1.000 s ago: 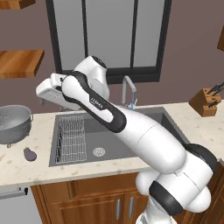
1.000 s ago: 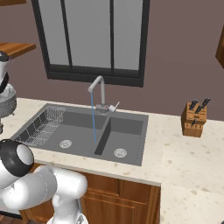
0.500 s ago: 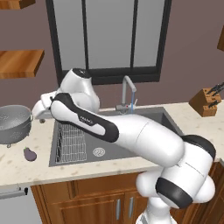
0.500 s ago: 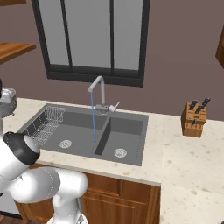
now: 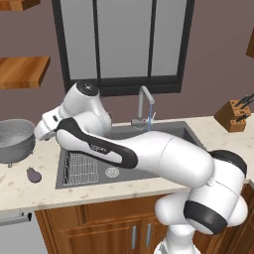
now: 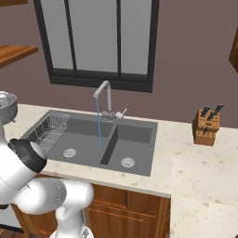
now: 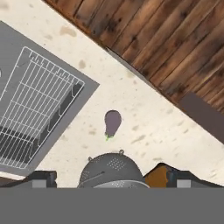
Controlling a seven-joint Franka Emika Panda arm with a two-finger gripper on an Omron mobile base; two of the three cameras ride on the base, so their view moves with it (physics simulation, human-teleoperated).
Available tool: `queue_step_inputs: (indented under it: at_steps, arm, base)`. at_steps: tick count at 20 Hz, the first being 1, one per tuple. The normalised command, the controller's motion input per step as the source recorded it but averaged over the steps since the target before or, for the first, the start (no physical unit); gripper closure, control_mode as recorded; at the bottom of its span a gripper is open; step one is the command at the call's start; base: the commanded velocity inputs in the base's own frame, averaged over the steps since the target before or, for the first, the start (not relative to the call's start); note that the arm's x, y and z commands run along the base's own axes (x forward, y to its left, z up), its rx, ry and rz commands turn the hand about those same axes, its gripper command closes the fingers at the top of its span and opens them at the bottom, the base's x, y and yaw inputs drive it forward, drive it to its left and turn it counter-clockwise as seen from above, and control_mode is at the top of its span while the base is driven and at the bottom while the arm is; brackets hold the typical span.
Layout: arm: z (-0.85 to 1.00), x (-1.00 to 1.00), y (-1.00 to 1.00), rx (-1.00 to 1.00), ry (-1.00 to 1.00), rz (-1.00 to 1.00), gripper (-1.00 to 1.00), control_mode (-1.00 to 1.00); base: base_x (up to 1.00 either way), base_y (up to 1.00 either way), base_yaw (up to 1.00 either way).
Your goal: Turn on the sink faucet. Then move the eggplant from the counter to the sink. Turn off the sink. Move the vegetable from the sink to the pot next to the stove. Finally move the pot to the front left burner.
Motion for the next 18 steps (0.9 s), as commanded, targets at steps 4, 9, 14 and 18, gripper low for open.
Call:
queue_step_inputs:
  at_steps: [4,9,14,18]
  arm:
    - [-0.03,0.08,0.01,-0.08,-0.33,0.25,-1.0,-1.0]
    - [-0.07,0.28,0.09,-0.07,-0.14,0.24,-1.0,-1.0]
    - [-0.07,0.17,0.18,-0.13,-0.21,0.26,-1.0,-1.0]
    - [0.0,0.0,0.11,-0.19,-0.35,0.28,-1.0,-1.0]
  base:
    - [0.0,0.0,0.0]
    - [0.0,0.0,0.0]
    - [0.0,0.0,0.0]
    - [0.0,0.0,0.0]
